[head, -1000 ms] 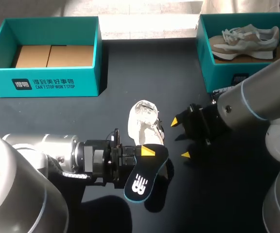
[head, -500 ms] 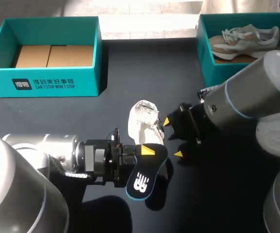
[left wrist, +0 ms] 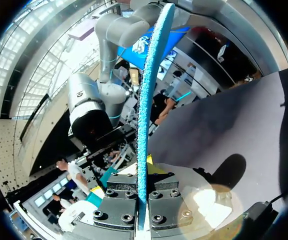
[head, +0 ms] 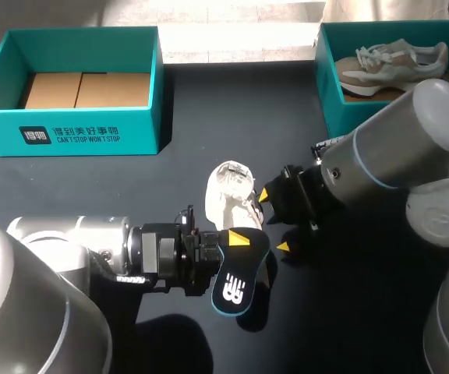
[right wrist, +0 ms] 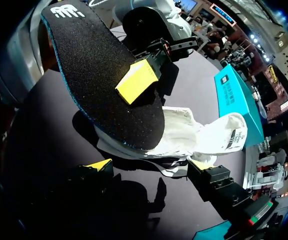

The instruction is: Take the shoe out of the shoebox, open the shoe tongue, remove and reinsert the insole, then place the shoe into the shoebox

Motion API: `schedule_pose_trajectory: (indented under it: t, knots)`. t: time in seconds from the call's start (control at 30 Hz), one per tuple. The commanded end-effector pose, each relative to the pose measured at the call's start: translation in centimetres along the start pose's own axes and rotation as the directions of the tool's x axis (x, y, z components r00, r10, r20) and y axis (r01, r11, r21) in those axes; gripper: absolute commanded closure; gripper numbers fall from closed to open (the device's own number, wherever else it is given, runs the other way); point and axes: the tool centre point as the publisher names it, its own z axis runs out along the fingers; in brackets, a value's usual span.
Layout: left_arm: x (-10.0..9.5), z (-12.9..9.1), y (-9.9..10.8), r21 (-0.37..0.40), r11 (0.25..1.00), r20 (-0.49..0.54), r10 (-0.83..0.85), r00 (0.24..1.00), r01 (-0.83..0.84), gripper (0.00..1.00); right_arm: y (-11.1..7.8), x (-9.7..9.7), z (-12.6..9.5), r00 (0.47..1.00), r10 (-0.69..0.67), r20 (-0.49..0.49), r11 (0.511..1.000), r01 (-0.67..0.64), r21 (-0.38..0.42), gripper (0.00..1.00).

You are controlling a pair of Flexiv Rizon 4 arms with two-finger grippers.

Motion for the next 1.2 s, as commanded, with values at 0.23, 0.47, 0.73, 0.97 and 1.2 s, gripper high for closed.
schedule_pose_trajectory:
  t: [0.23,0.47,0.73,0.97,1.2]
  knots:
    - [-0.3,0.0,3.5,-0.015,1.000,-0.005,0.004,1.000,-0.004,1.00,0.0,0.1,0.1,1.000,0.000,0.002,1.000,0.000,-0.001,0.00]
    - [-0.6,0.2,5.6,-0.037,0.999,-0.019,0.024,1.000,-0.024,1.00,0.0,0.1,0.1,1.000,0.000,0.002,1.000,0.000,-0.001,0.00]
    - [-0.6,0.3,5.8,-0.040,0.999,-0.004,0.001,1.000,-0.001,1.00,0.0,0.1,0.1,1.000,0.000,0.002,1.000,0.000,-0.001,0.00]
    - [-1.4,-0.2,4.6,-0.041,0.999,0.014,-0.001,1.000,0.002,0.74,0.0,0.1,0.1,1.000,0.000,0.002,1.000,0.000,-0.001,0.00]
    - [-2.2,-0.7,3.3,-0.040,0.999,0.020,0.002,1.000,-0.002,0.75,0.0,0.1,0.1,1.000,0.000,0.002,1.000,0.000,-0.001,0.00]
